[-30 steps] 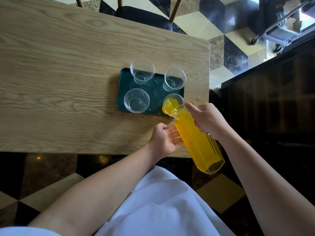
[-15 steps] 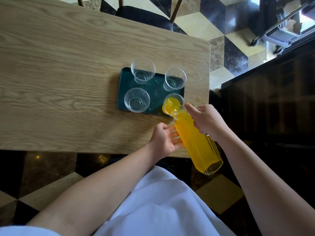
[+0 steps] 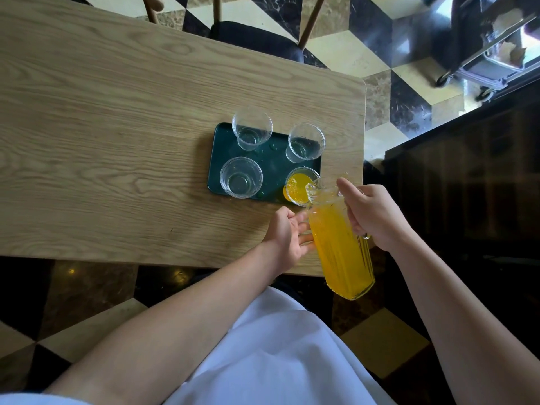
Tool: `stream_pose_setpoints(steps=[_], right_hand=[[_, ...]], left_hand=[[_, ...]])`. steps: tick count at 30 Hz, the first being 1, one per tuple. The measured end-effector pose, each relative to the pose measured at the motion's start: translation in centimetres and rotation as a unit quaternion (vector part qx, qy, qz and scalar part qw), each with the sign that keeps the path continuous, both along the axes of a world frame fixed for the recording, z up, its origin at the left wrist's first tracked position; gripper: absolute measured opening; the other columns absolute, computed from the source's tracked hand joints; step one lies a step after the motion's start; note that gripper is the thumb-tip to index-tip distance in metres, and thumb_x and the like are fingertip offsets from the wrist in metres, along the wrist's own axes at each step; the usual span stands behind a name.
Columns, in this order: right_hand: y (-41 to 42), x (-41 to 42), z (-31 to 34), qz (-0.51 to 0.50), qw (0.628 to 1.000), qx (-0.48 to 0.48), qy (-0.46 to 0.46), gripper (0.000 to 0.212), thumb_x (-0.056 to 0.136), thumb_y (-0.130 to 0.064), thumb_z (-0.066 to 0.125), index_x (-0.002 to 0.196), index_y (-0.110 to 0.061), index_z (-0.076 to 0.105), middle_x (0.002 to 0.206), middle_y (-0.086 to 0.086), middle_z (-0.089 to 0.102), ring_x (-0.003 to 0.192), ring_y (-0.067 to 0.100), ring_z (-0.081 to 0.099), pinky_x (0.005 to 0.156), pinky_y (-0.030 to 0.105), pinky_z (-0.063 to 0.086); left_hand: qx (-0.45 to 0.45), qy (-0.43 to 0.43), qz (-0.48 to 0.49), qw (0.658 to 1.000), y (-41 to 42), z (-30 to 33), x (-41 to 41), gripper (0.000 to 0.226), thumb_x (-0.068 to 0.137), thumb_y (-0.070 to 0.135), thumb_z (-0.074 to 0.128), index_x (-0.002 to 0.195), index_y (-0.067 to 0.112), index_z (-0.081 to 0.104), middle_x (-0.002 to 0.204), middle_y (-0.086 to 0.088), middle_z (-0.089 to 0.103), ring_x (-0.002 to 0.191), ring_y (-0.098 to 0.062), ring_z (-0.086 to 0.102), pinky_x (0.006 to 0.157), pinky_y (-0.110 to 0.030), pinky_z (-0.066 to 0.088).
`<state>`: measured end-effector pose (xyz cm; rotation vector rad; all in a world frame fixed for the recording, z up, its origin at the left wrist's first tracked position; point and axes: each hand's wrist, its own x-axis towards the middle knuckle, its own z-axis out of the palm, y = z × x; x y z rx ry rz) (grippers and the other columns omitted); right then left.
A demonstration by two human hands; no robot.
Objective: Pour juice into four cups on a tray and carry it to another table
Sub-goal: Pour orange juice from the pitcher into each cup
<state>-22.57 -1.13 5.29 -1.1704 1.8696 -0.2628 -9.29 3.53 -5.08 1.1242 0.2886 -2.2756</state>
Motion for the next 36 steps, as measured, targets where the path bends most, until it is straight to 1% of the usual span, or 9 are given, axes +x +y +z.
stream_pose_setpoints(steps=[9,15,20,23,26,28,30,32,36], right_hand=[[-2.7,-2.0,1.8,0.027,1.0,0.002,0.0,0.057,0.102,-0.046,0.052,0.058,-0.011,0.044,0.042,0.0,0.042,0.039,0.019,0.035,0.048,0.032,0.035],[-5.9,-2.7,2.1,0.046,0.999,-0.003,0.027,0.061,0.1,-0.048,0.054,0.049,-0.017,0.042,0.039,-0.002,0.042,0.036,0.019,0.036,0.049,0.029,0.035],[-8.0,-2.4,2.4,0.08,0.995,-0.012,0.053,0.061,0.101,-0.045,0.052,0.049,-0.016,0.039,0.036,-0.002,0.04,0.032,0.017,0.033,0.049,0.027,0.033],[-9.1,-2.4,2.5,0.084,0.995,-0.015,0.059,0.061,0.101,-0.046,0.052,0.05,-0.015,0.04,0.037,-0.002,0.041,0.033,0.018,0.034,0.049,0.027,0.033],[-10.0,-2.2,2.4,0.095,0.993,-0.016,0.071,0.063,0.101,-0.047,0.05,0.049,-0.013,0.041,0.037,0.001,0.042,0.034,0.02,0.036,0.051,0.028,0.035],[-10.4,-1.9,2.4,0.1,0.992,-0.016,0.076,0.062,0.101,-0.046,0.05,0.049,-0.013,0.04,0.036,0.0,0.041,0.033,0.019,0.036,0.051,0.028,0.036],[-10.9,-1.7,2.4,0.1,0.992,-0.012,0.077,0.061,0.102,-0.045,0.05,0.05,-0.014,0.039,0.036,-0.001,0.04,0.033,0.019,0.035,0.05,0.028,0.035],[-11.4,-1.6,2.3,0.092,0.993,-0.005,0.071,0.06,0.102,-0.043,0.051,0.051,-0.015,0.037,0.036,-0.002,0.039,0.033,0.018,0.033,0.048,0.027,0.033],[-12.2,-1.4,2.2,0.089,0.993,0.011,0.076,0.059,0.101,-0.043,0.052,0.052,-0.016,0.036,0.037,-0.001,0.04,0.033,0.018,0.032,0.048,0.027,0.033]], left_hand=[[-0.004,0.01,0.04,0.999,-1.6,1.3,-1.9,0.058,0.094,0.029,0.025,0.143,0.009,0.049,0.139,-0.019,0.057,0.131,-0.037,0.049,0.117,-0.056,0.029],[-0.011,0.025,0.065,0.997,-3.5,2.7,-3.3,0.058,0.093,0.028,0.026,0.144,0.009,0.046,0.139,-0.019,0.055,0.13,-0.036,0.05,0.115,-0.054,0.034],[-0.022,0.013,0.072,0.997,-5.5,3.6,-3.7,0.043,0.094,0.024,0.023,0.12,0.012,0.055,0.109,-0.012,0.062,0.116,-0.033,0.052,0.106,-0.049,0.038],[-0.026,0.01,0.072,0.997,-6.4,3.9,-3.7,0.04,0.095,0.025,0.023,0.103,0.016,0.06,0.107,-0.012,0.065,0.107,-0.029,0.058,0.098,-0.044,0.043],[-0.013,0.014,0.082,0.996,-7.2,3.8,-3.7,0.042,0.095,0.029,0.022,0.107,0.015,0.06,0.113,-0.014,0.064,0.112,-0.03,0.057,0.099,-0.043,0.043],[-0.009,0.025,0.092,0.995,-7.6,3.6,-3.6,0.044,0.095,0.029,0.022,0.113,0.013,0.059,0.125,-0.017,0.061,0.124,-0.033,0.053,0.108,-0.043,0.038],[-0.003,0.042,0.105,0.994,-7.8,3.2,-3.5,0.051,0.094,0.029,0.022,0.131,0.01,0.053,0.143,-0.021,0.052,0.136,-0.035,0.044,0.118,-0.045,0.03],[0.01,0.058,0.116,0.991,-8.0,2.8,-3.3,0.059,0.095,0.032,0.023,0.145,0.007,0.043,0.148,-0.023,0.047,0.138,-0.036,0.043,0.12,-0.048,0.027],[0.01,0.06,0.128,0.99,-8.2,2.4,-3.4,0.057,0.097,0.036,0.024,0.133,0.005,0.055,0.136,-0.022,0.059,0.131,-0.035,0.051,0.118,-0.049,0.03]])
